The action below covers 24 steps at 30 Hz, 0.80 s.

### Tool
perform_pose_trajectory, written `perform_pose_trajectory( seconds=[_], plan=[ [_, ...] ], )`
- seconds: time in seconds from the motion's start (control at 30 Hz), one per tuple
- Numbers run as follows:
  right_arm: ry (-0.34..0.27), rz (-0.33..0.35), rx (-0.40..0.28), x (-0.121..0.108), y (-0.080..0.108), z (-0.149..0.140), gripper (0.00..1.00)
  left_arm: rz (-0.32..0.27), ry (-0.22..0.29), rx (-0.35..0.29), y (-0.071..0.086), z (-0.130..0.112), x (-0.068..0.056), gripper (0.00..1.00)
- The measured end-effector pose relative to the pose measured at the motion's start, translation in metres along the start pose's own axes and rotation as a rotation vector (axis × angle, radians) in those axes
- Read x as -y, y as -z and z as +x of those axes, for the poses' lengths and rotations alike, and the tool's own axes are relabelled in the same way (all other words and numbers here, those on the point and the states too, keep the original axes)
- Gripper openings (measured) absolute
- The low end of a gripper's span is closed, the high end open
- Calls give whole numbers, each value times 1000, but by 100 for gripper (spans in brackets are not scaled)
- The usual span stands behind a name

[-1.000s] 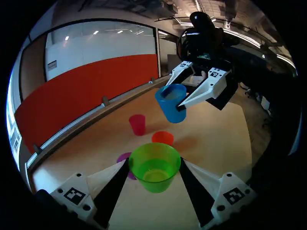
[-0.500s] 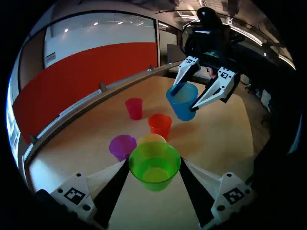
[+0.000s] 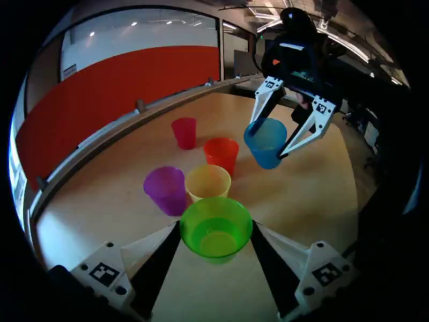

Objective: Pour water

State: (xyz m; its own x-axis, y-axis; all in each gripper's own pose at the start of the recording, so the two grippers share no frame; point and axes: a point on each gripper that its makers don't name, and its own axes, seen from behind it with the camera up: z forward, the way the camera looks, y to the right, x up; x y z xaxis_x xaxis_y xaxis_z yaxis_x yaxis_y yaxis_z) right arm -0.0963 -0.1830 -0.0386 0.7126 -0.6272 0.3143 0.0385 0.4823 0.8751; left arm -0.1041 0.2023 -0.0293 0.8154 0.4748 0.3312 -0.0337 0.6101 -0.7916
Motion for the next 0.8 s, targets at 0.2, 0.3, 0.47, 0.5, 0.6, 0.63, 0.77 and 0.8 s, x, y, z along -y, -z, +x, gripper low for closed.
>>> perform_pose_trajectory(
  seconds=[0.2, 0.3, 0.47, 0.5, 0.6, 0.63, 0.77, 0.8],
  plan=[
    [-4, 17, 25, 5, -10, -15, 91, -7, 8, 14, -5, -10, -2, 89],
    [-5, 25, 33, 7, -15, -20, 91, -6, 12, 14, -7, -11, 0, 89],
    [-12, 37, 40, 11, -19, -27, 91, -12, 29, 19, -10, -16, 1, 89],
    [-15, 39, 41, 12, -20, -28, 91, -13, 31, 19, -11, -18, 1, 89],
    [-23, 45, 44, 15, -23, -33, 91, -12, 35, 19, -12, -21, 1, 89],
    [-24, 47, 44, 15, -24, -34, 91, -12, 36, 19, -13, -21, 2, 89],
    [-31, 54, 41, 19, -27, -38, 91, -15, 40, 19, -14, -23, 1, 89],
    [-34, 56, 40, 20, -28, -38, 91, -17, 41, 19, -14, -24, 0, 89]
  ],
)
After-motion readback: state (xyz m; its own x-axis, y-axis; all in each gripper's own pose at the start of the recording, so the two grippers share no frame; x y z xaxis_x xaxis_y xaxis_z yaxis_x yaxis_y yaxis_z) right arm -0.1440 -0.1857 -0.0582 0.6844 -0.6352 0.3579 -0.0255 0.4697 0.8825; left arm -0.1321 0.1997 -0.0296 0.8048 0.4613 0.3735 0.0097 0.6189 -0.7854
